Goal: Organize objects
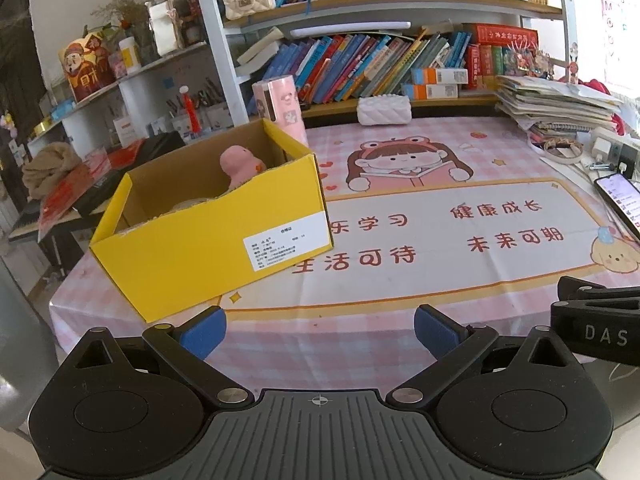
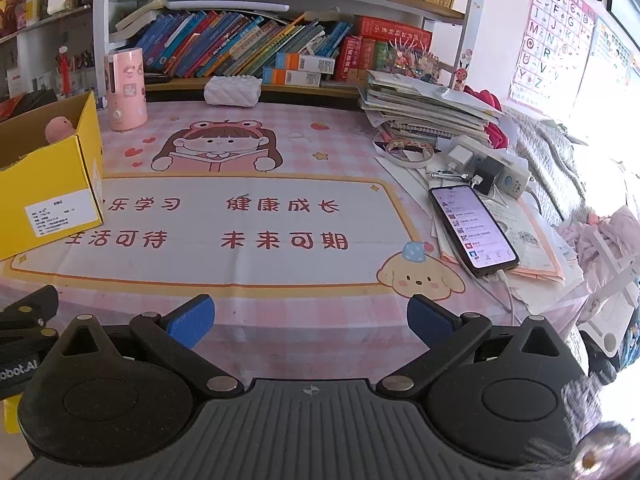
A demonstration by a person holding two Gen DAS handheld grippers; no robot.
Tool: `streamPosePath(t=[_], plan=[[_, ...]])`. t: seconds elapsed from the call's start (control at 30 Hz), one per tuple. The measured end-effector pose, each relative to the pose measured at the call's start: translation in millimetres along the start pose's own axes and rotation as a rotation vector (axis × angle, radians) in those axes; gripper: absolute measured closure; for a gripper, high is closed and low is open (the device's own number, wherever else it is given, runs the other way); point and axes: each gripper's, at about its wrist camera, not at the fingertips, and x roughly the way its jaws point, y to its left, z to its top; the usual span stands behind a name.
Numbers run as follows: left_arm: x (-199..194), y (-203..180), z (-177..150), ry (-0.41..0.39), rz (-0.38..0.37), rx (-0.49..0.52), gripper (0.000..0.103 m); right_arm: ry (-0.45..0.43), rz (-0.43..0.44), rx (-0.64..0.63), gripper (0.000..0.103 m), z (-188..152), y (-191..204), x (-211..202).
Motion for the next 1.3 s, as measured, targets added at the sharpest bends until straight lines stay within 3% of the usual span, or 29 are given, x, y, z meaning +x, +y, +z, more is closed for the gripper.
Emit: streamPosePath(t=[0.5,1.3], plan=[[-6.3,-5.2,-0.6,-0.004,0.051,-0.003,0.002,-0.013,-0.024,-0.016,0.0,-3.0,3.8,-8.3],[-0.5,-0.1,-0.6,0.035,0.047,-0.048,0.002,-0.002,-0.044,-0.007,0.0,-2.0,9.8,-6.5]])
